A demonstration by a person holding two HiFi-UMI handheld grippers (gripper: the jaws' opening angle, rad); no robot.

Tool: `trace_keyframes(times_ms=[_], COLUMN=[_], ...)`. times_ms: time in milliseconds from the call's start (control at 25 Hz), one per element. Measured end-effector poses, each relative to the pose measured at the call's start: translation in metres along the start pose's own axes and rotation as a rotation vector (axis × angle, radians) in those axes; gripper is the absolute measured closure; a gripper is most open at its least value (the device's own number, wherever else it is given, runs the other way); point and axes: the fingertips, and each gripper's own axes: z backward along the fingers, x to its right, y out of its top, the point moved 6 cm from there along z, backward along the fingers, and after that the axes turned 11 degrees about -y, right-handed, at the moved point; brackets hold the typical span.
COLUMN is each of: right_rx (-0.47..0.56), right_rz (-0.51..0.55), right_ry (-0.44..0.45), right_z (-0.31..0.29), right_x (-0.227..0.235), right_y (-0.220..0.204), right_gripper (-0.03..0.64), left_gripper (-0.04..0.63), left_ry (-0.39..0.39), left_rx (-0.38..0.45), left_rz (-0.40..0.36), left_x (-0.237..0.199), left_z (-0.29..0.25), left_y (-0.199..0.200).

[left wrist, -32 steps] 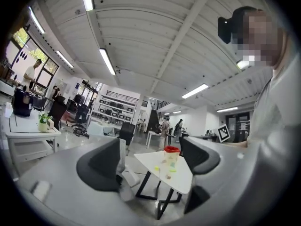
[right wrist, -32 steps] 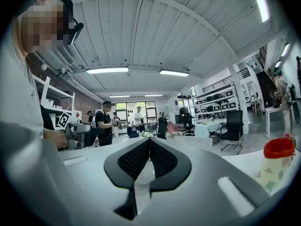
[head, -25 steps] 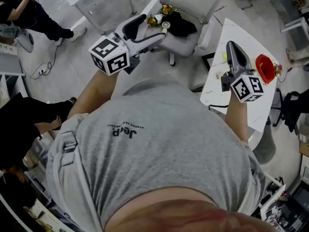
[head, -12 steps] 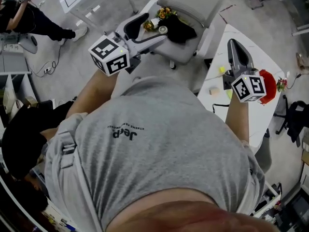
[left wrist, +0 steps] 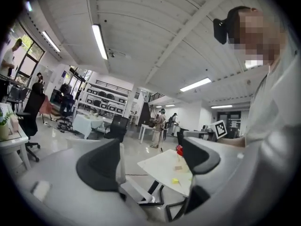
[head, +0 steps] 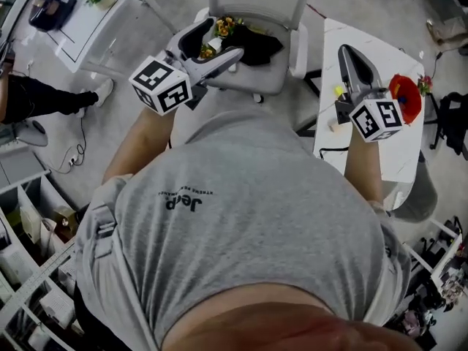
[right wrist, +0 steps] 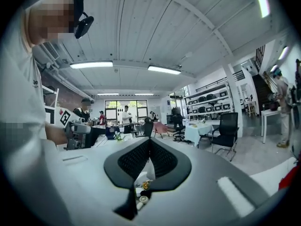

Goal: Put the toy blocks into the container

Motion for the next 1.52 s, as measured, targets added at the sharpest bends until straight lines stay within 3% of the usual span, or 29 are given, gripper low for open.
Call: trace_keyframes(times_ms=[200,560,720,920,1200,1520], right_rx=[0.006,0.013,0.008,-0.014,-0.043,-0.082], right_rz=[-0.007,-0.023,-0.047,-0.082,-0.123,-0.16], right_ry=[-0.093,-0.286,-0.375,-0.474,-0.536,-0.576], right_z=[0.011,0.083,0.127,0.178,0.218,0.235], right_x=[0.015,0.09,0.128,0.17,0.212,0.238], right_y=[-0.003,-0.021,-0.035,-0.06,-0.099,-0.133], right_gripper=[0.613,0.613,0.612,0.613,0.613,0.613], left_gripper=[0.152,0.152,0.152,0.152,0.153,0.158], left_ry=[-0.097,-0.314,-0.408,-0.489,-0.494,-0.336], left_rx=[-0.052,-0.165,-0.243,-0.389,-0.559,-0.732], left_rz=[-0.005,-0.035,-0.051,-0.043,-0.107,-0.08], left_x=[-0.012,0.03,0.054,0.081,0.105,0.102], left_z=[-0.039,-0.167,-0.232,-0.307,-0.377,-0.406], left_y=[-0.009,-0.046,-0.08,-0.152,-0.259,-0.354])
